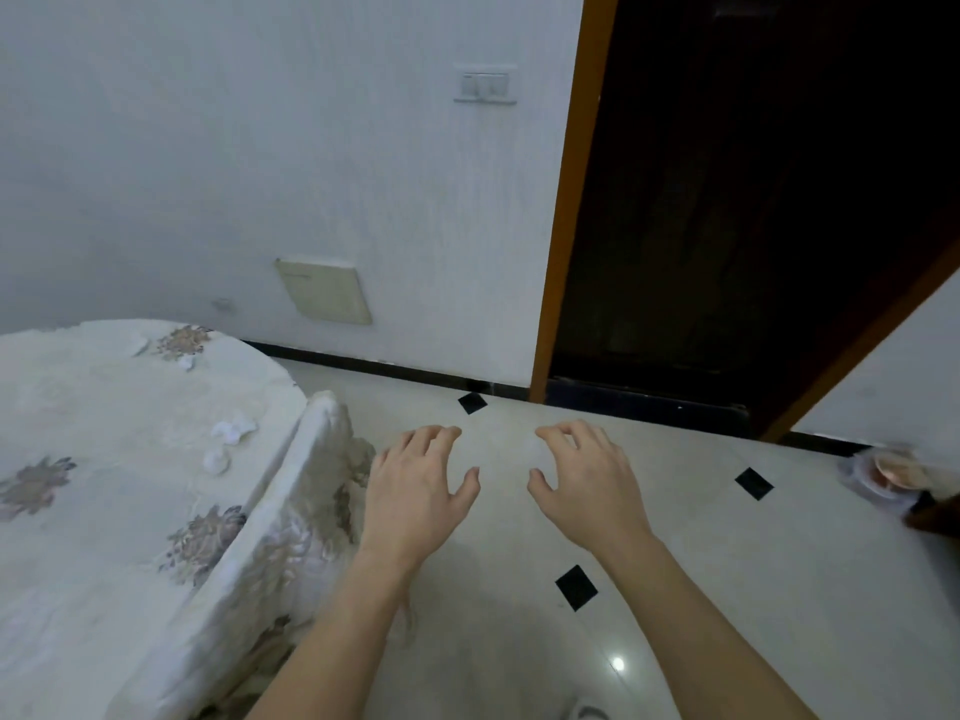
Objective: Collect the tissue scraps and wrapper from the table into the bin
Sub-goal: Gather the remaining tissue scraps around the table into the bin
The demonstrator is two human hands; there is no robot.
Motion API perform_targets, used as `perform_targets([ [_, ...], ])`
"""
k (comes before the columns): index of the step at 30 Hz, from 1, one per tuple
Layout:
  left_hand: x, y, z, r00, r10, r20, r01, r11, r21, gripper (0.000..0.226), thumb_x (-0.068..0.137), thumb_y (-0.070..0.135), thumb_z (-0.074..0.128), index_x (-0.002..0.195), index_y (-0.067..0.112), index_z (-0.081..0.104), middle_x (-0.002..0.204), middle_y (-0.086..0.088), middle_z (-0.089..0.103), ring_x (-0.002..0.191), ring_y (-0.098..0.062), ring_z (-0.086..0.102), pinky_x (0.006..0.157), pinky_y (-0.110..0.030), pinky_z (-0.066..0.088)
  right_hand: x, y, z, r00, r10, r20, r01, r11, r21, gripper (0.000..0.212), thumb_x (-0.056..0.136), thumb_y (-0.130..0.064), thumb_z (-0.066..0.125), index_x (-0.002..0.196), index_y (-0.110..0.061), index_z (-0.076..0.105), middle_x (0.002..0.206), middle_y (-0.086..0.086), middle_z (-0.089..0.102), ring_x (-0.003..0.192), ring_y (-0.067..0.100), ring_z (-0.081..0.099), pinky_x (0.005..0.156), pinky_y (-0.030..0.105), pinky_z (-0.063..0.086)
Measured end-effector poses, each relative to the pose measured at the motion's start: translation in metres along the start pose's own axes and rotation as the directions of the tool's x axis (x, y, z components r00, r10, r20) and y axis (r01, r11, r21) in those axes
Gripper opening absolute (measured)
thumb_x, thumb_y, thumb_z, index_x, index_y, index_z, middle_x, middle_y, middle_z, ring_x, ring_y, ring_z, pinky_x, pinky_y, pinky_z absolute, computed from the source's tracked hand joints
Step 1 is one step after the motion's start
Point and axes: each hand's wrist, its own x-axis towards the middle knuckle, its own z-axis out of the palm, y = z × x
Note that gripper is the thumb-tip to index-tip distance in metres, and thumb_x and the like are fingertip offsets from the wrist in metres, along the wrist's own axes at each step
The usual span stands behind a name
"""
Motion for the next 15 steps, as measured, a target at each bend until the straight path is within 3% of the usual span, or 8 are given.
perform_targets([
  [7,0.073,-0.029,0.028,0.995,-0.094,0.02,0.093,0.995,0.043,0.051,0.084,0.052,0.046,0.122,0.021,0.061,0.117,0.002,0.066,0.105,-0.022,0.061,0.081,-0.039,0.051,0.096,0.014,0.029,0.994,-0.086,0.068,0.083,0.996,0.039,0.047,0.092,-0.041,0.054,0.135,-0.023,0.053,0.131,0.0,0.055,0.122,0.019,0.049,0.1,0.036,0.042],
  [15,0.178,-0.048,0.056,0.958,-0.288,0.0,0.287,0.953,0.102,0.049,0.085,0.052,0.052,0.123,0.023,0.06,0.12,0.003,0.065,0.108,-0.022,0.06,0.085,-0.038,0.05,0.247,0.028,0.056,0.956,-0.263,0.131,0.253,0.963,0.091,0.045,0.087,-0.039,0.056,0.127,-0.019,0.059,0.119,0.001,0.06,0.111,0.022,0.054,0.089,0.038,0.047],
])
